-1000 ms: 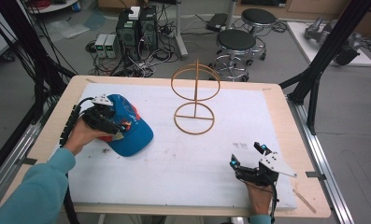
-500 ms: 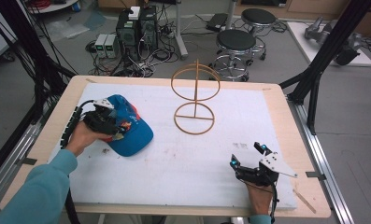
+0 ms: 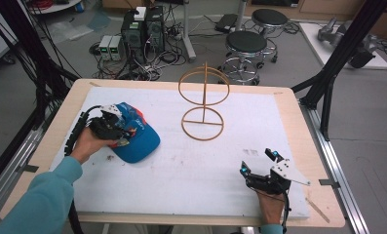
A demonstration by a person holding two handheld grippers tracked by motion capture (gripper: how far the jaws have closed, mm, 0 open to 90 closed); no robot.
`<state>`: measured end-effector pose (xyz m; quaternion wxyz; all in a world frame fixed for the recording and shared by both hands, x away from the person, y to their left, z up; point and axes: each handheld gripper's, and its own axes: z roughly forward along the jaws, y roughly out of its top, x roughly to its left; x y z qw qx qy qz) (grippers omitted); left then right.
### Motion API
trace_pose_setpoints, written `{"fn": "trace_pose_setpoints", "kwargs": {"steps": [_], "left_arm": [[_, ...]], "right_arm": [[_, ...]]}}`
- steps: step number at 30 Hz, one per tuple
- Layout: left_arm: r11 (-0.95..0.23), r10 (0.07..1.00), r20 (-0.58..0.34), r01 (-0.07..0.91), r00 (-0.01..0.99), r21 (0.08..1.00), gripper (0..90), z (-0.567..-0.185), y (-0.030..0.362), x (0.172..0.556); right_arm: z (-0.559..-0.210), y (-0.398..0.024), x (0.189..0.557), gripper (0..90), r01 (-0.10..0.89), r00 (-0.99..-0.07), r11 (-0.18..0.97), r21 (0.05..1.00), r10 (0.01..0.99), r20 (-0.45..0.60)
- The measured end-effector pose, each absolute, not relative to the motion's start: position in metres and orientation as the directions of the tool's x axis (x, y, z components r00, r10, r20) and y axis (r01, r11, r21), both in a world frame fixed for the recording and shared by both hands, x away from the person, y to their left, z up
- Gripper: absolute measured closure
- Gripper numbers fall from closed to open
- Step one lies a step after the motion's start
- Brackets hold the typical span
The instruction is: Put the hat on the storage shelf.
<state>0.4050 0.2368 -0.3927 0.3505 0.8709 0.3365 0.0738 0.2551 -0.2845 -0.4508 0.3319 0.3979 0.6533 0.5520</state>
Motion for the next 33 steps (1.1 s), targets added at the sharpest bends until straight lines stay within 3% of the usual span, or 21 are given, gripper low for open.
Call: {"fn": "trace_pose_setpoints", "kwargs": {"steps": [10, 33], "left_arm": [[-0.44, 0.644, -0.152, 0.525, 0.75, 0.729, 86.9, -0.375, 0.242, 0.401], [-0.469, 0.638, -0.036, 0.425, 0.769, 0.774, 87.1, -0.282, 0.208, 0.416]], "right_arm": [[-0.451, -0.284, 0.255, 1.4, 0.154, -0.463, 0.074, 0.985, 0.886, 0.006], [-0.451, -0.285, 0.256, 1.4, 0.156, -0.463, 0.073, 0.985, 0.887, 0.008]]}}
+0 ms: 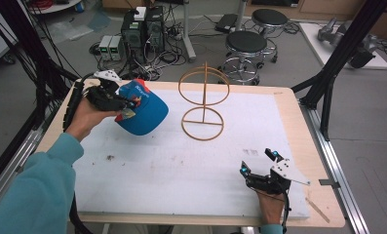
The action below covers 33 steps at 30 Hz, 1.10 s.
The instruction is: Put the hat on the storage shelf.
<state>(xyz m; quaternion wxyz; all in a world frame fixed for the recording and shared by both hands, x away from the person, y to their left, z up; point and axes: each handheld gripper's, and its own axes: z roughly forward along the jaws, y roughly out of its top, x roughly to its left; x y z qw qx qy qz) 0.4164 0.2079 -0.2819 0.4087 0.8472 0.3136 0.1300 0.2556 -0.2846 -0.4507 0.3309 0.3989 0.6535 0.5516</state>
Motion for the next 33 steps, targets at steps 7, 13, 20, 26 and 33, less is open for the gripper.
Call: {"fn": "trace_pose_setpoints", "kwargs": {"steps": [7, 13, 20, 26, 33], "left_arm": [[-0.459, 0.622, -0.023, 0.388, 0.783, 0.799, 87.1, -0.258, 0.197, 0.418], [-0.46, 0.617, -0.001, 0.362, 0.787, 0.811, 87.1, -0.239, 0.189, 0.418], [-0.448, 0.602, 0.001, 0.336, 0.799, 0.828, 87.1, -0.221, 0.178, 0.423], [-0.425, 0.591, -0.006, 0.318, 0.807, 0.848, 87.2, -0.212, 0.166, 0.428], [-0.377, 0.579, -0.036, 0.307, 0.814, 0.874, 87.1, -0.209, 0.148, 0.435]], "right_arm": [[-0.451, -0.285, 0.256, 1.4, 0.154, -0.464, 0.075, 0.985, 0.886, 0.005], [-0.451, -0.285, 0.256, 1.4, 0.15, -0.467, 0.079, 0.986, 0.884, 0.0], [-0.451, -0.284, 0.255, 1.4, 0.146, -0.467, 0.084, 0.986, 0.884, -0.006], [-0.451, -0.284, 0.255, 1.4, 0.146, -0.467, 0.078, 0.986, 0.884, -0.001], [-0.451, -0.285, 0.255, 1.4, 0.145, -0.468, 0.08, 0.986, 0.884, -0.003]]}}
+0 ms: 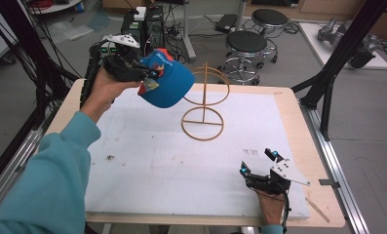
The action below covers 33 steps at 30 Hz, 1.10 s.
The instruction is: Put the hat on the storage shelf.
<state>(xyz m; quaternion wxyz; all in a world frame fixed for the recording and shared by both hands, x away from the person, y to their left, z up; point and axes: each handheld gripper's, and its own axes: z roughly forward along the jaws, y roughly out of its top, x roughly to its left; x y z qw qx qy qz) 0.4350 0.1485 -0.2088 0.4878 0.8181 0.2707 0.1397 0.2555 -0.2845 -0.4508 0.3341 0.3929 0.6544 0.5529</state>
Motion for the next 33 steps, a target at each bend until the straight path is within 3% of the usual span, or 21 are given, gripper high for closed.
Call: {"fn": "trace_pose_setpoints", "kwargs": {"steps": [16, 33], "left_arm": [[-0.335, 0.553, -0.036, 0.261, 0.833, 0.906, 87.3, -0.193, 0.123, 0.439], [-0.279, 0.519, -0.091, 0.269, 0.85, 0.922, 87.3, -0.201, 0.077, 0.457]], "right_arm": [[-0.451, -0.284, 0.256, 1.4, 0.146, -0.466, 0.083, 0.986, 0.885, -0.006], [-0.451, -0.284, 0.256, 1.4, 0.149, -0.468, 0.075, 0.986, 0.884, 0.003]]}}
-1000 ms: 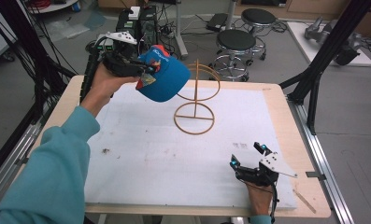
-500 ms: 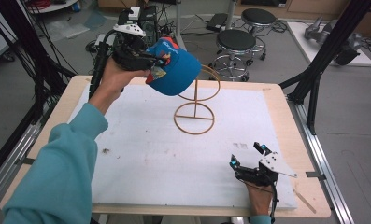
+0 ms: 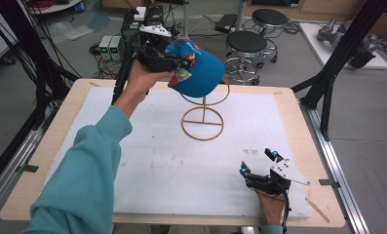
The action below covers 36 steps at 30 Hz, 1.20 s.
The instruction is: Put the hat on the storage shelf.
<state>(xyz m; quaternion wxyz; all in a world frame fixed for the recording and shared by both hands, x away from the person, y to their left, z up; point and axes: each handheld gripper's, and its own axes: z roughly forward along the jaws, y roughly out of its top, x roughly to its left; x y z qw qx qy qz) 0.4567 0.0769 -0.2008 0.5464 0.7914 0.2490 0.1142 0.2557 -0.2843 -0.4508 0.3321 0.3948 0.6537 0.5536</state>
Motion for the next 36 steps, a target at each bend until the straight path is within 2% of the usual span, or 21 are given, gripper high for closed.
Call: {"fn": "trace_pose_setpoints", "kwargs": {"steps": [22, 29, 36], "left_arm": [[-0.339, 0.456, -0.107, 0.283, 0.883, 0.897, 87.2, -0.219, 0.013, 0.464], [-0.371, 0.424, -0.088, 0.262, 0.901, 0.891, 87.0, -0.221, 0.004, 0.458], [-0.371, 0.439, -0.094, 0.276, 0.894, 0.887, 86.1, -0.226, 0.005, 0.461]], "right_arm": [[-0.451, -0.285, 0.255, 1.4, 0.144, -0.469, 0.071, 0.987, 0.883, 0.005], [-0.451, -0.285, 0.255, 1.4, 0.142, -0.469, 0.071, 0.987, 0.883, 0.004], [-0.451, -0.285, 0.255, 1.4, 0.144, -0.467, 0.063, 0.988, 0.884, 0.011]]}}
